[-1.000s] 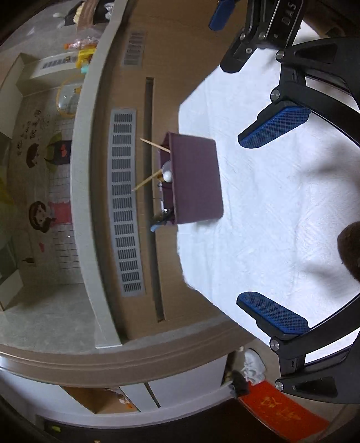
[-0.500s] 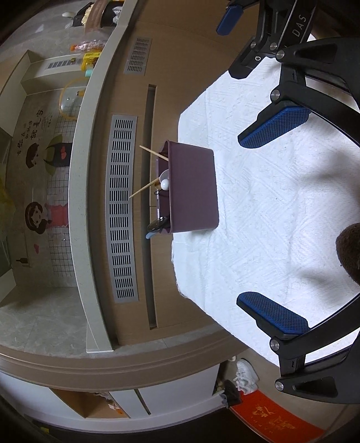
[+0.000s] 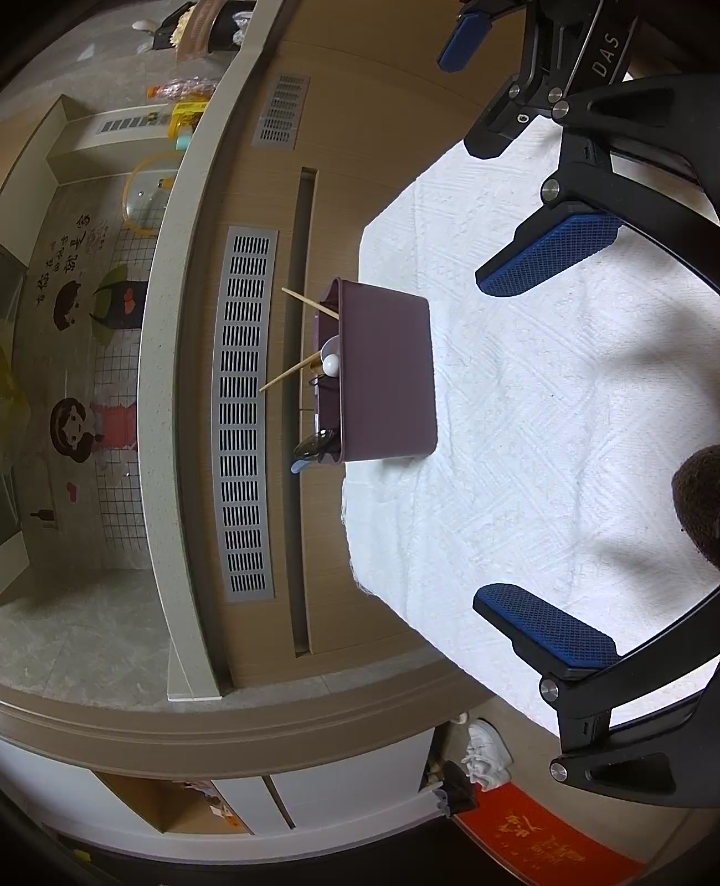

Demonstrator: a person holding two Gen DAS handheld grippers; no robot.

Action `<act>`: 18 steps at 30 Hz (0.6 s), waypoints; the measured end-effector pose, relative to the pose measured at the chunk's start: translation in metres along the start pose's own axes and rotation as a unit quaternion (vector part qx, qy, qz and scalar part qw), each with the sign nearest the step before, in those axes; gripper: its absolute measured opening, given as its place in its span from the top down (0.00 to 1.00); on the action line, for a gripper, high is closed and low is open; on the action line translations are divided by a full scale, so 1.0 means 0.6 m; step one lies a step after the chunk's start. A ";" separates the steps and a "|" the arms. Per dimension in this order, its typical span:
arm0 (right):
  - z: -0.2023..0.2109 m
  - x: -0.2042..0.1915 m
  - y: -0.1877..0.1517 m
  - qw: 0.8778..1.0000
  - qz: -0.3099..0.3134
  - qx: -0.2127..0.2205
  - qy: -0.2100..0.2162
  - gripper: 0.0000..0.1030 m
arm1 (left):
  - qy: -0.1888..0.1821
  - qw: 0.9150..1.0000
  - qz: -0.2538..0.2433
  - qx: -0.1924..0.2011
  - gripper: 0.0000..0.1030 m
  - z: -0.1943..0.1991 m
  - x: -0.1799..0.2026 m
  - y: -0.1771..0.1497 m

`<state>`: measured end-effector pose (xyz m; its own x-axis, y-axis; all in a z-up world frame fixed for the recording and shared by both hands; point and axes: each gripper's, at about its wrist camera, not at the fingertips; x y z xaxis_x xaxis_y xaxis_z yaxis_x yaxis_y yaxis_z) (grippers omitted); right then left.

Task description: Organize utensils

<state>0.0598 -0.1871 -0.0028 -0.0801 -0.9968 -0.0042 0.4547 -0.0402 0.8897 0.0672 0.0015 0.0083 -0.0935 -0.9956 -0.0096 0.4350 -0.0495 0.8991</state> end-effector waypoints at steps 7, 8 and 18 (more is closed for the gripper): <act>0.002 -0.002 0.000 1.000 0.003 0.003 0.000 0.02 | 0.000 1.000 0.001 0.000 0.00 0.001 -0.001 0.001; 0.003 -0.002 0.000 1.000 0.003 0.003 0.000 0.02 | 0.001 1.000 0.001 0.000 0.00 0.001 -0.001 0.001; 0.006 -0.003 0.002 1.000 0.005 0.009 0.000 0.02 | -0.001 1.000 0.000 -0.004 0.00 0.001 0.000 0.000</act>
Point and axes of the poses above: each gripper's, at about its wrist camera, not at the fingertips, and z roughly against the way its jaws point, x to its right, y to its top, and after that the axes turned 1 degree about x, right-handed
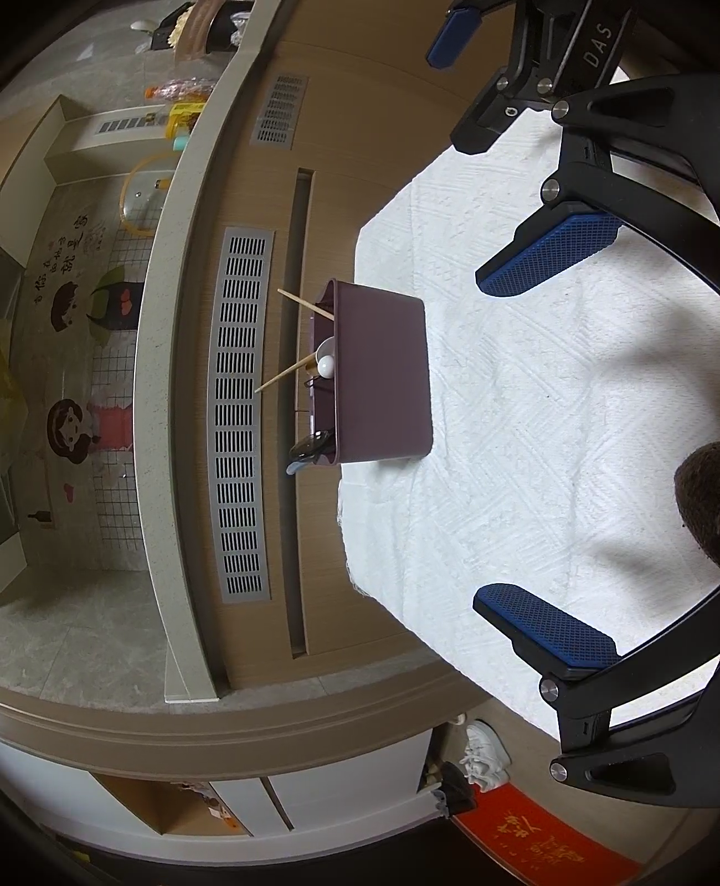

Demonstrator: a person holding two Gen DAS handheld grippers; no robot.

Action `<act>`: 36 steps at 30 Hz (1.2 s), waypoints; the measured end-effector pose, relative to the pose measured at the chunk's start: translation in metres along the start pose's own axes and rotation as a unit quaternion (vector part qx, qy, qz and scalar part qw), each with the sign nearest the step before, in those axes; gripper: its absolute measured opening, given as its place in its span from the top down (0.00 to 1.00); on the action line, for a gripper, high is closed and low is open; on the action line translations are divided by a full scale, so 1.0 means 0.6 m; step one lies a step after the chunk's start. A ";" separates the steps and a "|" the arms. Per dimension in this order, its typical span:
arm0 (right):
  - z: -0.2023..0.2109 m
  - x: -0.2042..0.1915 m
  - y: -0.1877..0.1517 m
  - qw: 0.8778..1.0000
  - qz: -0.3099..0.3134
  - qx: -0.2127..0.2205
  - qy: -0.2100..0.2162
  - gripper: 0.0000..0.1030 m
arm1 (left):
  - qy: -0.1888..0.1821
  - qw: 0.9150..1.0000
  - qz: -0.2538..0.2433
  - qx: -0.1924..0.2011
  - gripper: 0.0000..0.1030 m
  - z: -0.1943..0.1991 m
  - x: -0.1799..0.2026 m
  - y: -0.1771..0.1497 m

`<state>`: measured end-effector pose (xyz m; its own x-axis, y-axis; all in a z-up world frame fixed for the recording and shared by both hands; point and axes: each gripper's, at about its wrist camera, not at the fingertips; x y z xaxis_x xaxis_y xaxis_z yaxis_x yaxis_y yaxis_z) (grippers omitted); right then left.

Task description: Organize utensils

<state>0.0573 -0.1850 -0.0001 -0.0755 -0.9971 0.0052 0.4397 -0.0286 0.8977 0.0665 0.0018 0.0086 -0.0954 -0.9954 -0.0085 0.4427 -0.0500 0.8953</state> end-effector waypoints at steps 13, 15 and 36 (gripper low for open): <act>-0.004 0.007 0.003 1.000 -0.003 -0.005 0.001 0.02 | 0.000 1.000 0.000 -0.002 0.00 -0.001 0.000 -0.002; -0.004 0.007 0.003 1.000 -0.003 -0.005 0.001 0.02 | 0.000 1.000 0.000 -0.002 0.00 -0.001 -0.001 -0.002; -0.008 0.009 0.003 1.000 -0.004 -0.008 0.003 0.02 | 0.000 1.000 0.002 -0.005 0.00 -0.005 -0.001 -0.006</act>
Point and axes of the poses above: each gripper's, at about its wrist camera, not at the fingertips, and z roughly against the way its jaws point, x to its right, y to its top, and after that the axes turned 1 degree about x, right-handed
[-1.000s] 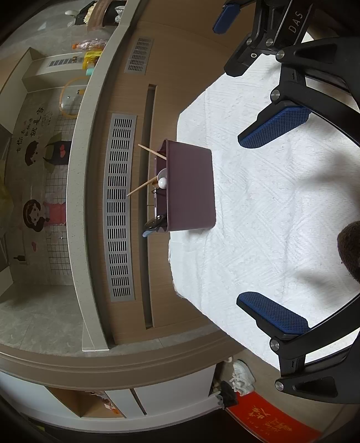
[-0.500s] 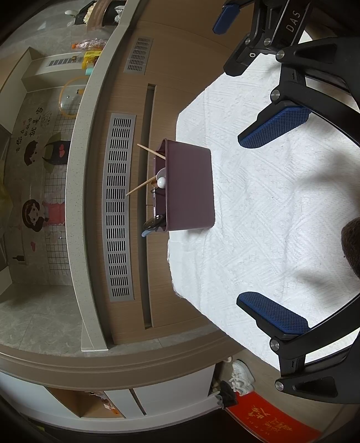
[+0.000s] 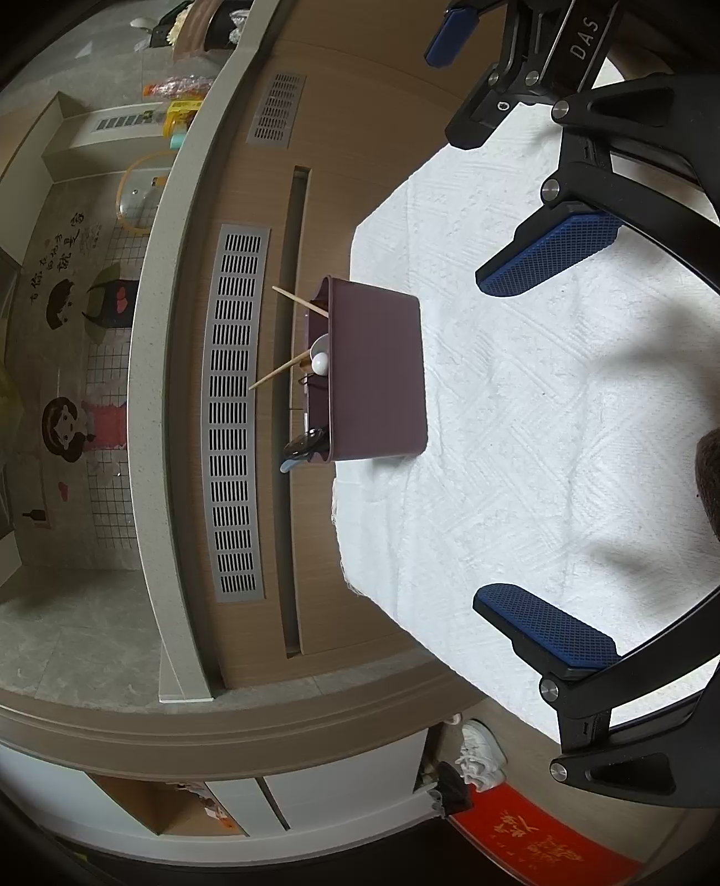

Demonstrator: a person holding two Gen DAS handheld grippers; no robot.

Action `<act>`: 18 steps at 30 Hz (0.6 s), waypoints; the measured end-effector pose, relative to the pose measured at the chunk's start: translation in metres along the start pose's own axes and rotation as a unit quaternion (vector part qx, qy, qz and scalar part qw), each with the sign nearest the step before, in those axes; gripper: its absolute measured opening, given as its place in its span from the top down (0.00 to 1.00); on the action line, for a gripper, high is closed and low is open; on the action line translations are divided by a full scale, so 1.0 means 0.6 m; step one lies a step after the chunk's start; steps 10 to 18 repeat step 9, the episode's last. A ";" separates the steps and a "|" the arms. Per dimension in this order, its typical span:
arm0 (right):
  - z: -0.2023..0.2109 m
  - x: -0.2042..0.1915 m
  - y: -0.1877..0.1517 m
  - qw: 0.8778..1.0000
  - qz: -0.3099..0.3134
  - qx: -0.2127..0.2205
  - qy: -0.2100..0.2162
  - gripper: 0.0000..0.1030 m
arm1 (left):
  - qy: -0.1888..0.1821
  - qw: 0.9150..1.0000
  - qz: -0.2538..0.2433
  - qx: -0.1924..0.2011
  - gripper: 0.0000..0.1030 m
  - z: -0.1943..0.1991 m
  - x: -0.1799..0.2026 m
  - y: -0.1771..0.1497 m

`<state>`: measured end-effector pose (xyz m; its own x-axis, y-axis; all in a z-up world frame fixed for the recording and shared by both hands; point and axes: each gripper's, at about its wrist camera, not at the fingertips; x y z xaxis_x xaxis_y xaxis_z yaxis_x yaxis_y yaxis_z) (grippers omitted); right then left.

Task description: Organize utensils

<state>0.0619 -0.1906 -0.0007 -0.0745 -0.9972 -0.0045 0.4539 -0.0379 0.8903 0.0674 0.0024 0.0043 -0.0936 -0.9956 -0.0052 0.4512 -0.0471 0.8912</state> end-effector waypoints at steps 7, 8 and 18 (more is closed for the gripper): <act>0.000 0.000 0.000 1.000 0.000 -0.001 0.000 0.02 | -0.003 1.000 0.004 -0.002 0.00 -0.003 0.000 -0.006; 0.000 0.000 -0.001 1.000 0.000 -0.001 0.000 0.02 | -0.003 1.000 0.005 -0.001 0.00 -0.003 0.000 -0.006; -0.003 0.001 -0.001 1.000 0.000 -0.001 0.001 0.02 | -0.002 1.000 0.005 -0.001 0.00 -0.004 -0.001 -0.005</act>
Point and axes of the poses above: each gripper's, at about its wrist camera, not at the fingertips, and z roughly against the way its jaws point, x to its right, y to its top, and after that the axes turned 1 degree about x, right-handed
